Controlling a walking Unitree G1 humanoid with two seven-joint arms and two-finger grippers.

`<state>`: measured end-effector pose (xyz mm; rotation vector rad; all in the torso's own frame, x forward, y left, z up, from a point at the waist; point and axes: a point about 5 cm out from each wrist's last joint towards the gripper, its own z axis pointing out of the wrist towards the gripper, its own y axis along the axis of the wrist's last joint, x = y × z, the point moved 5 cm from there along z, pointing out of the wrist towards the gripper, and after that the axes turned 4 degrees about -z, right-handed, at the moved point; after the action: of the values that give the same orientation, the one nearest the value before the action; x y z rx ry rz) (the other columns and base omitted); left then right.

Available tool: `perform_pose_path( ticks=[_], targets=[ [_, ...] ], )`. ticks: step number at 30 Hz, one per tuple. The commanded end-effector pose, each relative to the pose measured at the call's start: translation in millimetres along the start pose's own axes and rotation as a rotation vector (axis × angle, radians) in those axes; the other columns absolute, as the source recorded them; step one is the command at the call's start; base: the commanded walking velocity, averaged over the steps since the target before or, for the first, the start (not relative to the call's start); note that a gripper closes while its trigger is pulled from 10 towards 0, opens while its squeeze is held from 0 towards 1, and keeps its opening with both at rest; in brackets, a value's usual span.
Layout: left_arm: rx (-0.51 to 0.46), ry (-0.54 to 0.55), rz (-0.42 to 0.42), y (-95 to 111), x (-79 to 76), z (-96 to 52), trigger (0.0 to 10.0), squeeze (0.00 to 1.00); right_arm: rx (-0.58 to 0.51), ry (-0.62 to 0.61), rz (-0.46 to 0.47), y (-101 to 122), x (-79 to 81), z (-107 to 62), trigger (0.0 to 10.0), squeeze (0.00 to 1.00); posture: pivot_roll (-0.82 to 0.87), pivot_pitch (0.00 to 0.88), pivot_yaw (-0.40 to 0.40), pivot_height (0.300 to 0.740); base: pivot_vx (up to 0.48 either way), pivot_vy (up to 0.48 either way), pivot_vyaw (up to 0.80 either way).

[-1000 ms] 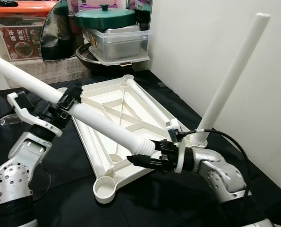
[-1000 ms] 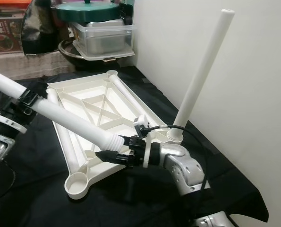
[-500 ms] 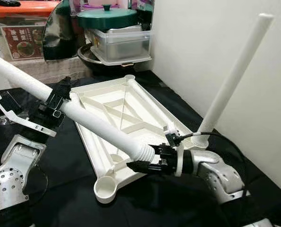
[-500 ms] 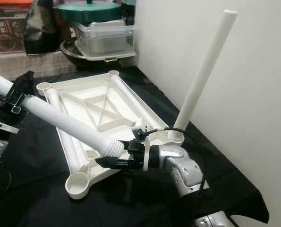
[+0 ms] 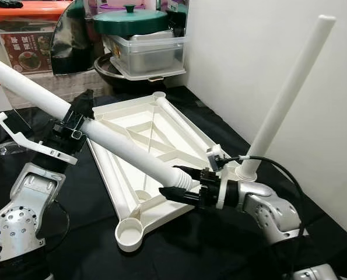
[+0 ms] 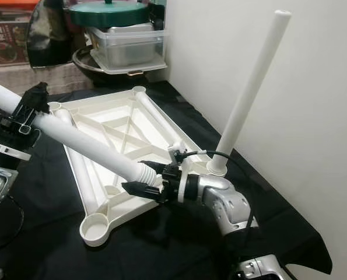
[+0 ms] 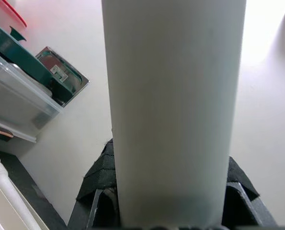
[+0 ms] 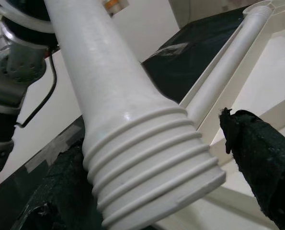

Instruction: Building children table

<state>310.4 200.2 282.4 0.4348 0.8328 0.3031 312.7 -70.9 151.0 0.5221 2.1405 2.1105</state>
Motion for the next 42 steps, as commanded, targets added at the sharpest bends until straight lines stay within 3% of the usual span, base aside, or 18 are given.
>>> perform_pose_path(
  ticks=[1, 3, 7, 8, 12, 15, 17, 18, 20, 21, 27, 34, 41, 42],
  targets=[
    [0.002, 0.017, 0.095, 12, 0.6, -3.3, 0.0, 0.0, 0.027, 0.01, -0.015, 2, -4.2, -17.3, 10.0, 1.0, 0.02, 0.0, -0.048, 0.74, 0.0, 0.0, 0.0],
    [0.003, 0.036, 0.15, 19, 3.3, -6.3, 0.0, 0.0, 0.049, 0.011, -0.029, 5, -7.1, -27.5, 10.0, 1.0, 0.02, 0.0, -0.048, 0.74, 0.0, 0.0, 0.0],
    [0.009, 0.043, 0.173, 22, 4.4, -7.9, 0.0, 0.0, 0.057, 0.006, -0.034, 10, -10.5, -33.8, 10.0, 1.0, 0.02, 0.0, -0.054, 0.74, 0.0, 0.0, 0.0],
    [0.045, 0.024, 0.199, 18, 1.8, -9.2, 0.0, 0.0, 0.017, 0.004, 0.0, 24, -14.9, -38.7, 10.0, 1.0, 0.01, 0.0, -0.055, 0.74, 0.0, 0.0, 0.0],
    [0.109, -0.01, 0.234, 9, -3.4, -10.5, 0.0, 0.0, -0.035, 0.005, 0.025, 45, -20.5, -43.0, 10.0, 1.0, 0.01, 0.0, -0.06, 0.74, 0.0, 0.0, 0.0],
    [0.261, -0.097, 0.265, -23, -15.5, -8.1, 0.0, 0.0, -0.085, 0.042, 0.005, 71, -17.8, -18.8, 10.0, 1.0, 0.01, 0.0, -0.062, 0.74, 0.0, 0.0, 0.0],
    [0.297, -0.119, 0.274, -30, -18.3, -7.4, 0.0, 0.0, -0.083, 0.064, -0.006, 74, -13.8, -10.6, 10.0, 1.0, 0.01, 0.0, -0.062, 0.74, 0.0, 0.0, 0.0],
    [0.343, -0.15, 0.3, -37, -22.0, -5.9, 0.0, 0.0, -0.063, 0.101, -0.023, 74, -7.1, -1.1, 10.0, 0.7, 0.02, 0.0, -0.063, 0.74, 0.0, 0.0, 0.0],
    [0.37, -0.169, 0.317, -41, -24.1, -5.0, 0.0, 0.0, -0.048, 0.124, -0.033, 73, -2.9, 4.1, 10.0, 0.7, 0.02, 0.0, -0.063, 0.74, 0.0, 0.0, 0.0],
    [0.399, -0.188, 0.336, -45, -26.4, -3.2, 0.0, 0.0, -0.022, 0.14, -0.038, 70, 0.2, 10.9, 10.0, 0.0, 0.02, 0.0, -0.07, 0.74, 0.0, 0.0, 0.0],
    [0.512, -0.304, 0.396, -56, -40.2, 5.0, 0.0, 0.0, 0.074, 0.167, -0.043, 55, 5.2, 38.7, 10.0, 0.0, 0.03, 0.0, -0.079, 0.74, 0.0, 0.0, 0.0],
    [0.584, -0.367, 0.464, -60, -42.9, 9.6, 0.0, 0.0, 0.102, 0.232, 0.0, 58, 14.0, 49.5, 10.0, 0.0, 0.03, 0.0, -0.082, 0.74, 0.0, 0.0, 0.0],
    [0.608, -0.388, 0.482, -63, -41.5, 13.8, 0.0, 0.0, 0.134, 0.302, -0.06, 62, 25.8, 57.8, 10.0, 0.0, 0.02, 0.0, -0.08, 0.74, 0.0, 0.0, 0.0],
    [0.61, -0.395, 0.48, -65, -41.8, 15.6, 0.0, 0.0, 0.146, 0.329, -0.112, 61, 31.2, 63.8, 10.0, 0.0, 0.02, 0.0, -0.08, 0.74, 0.0, 0.0, 0.0]
  ],
)
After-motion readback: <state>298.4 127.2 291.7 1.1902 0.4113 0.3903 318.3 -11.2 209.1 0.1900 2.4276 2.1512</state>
